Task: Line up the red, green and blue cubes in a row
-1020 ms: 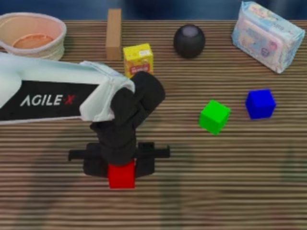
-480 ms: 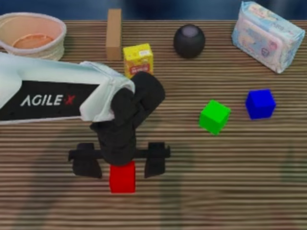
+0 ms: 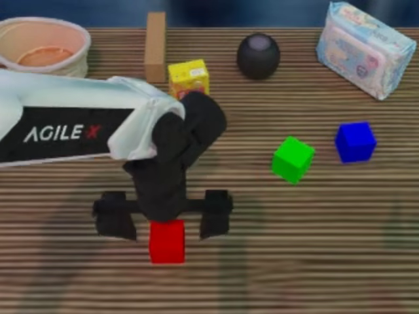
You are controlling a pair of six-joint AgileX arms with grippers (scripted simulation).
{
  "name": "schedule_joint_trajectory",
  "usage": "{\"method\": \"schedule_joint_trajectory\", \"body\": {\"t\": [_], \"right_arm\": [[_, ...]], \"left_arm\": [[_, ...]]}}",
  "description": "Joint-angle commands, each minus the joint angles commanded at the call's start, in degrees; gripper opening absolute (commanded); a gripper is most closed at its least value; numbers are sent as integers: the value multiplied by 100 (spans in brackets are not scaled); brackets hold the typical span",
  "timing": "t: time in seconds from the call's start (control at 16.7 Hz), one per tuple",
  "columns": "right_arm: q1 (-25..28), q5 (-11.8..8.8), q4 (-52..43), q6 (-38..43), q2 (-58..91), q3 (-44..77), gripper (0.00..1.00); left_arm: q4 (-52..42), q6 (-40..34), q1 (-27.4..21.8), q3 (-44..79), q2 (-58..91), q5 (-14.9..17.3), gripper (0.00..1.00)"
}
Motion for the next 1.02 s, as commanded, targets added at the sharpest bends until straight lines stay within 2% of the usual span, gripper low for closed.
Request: {"method": "schedule_joint_trajectory", "body": {"t": [0.42,0.78,1.02], "right_arm": [[0,0,0,0,0,0,100],[18,-3,-40,-15,55,57,100],[238,-15,-589,-219,871,883,100]], "left_arm": [[-1261,-40,90,736,-504,-1,100],[-1237,-33,87,698,-542,-3,100],[-795,29,432,112,-1220,-41,100]]}}
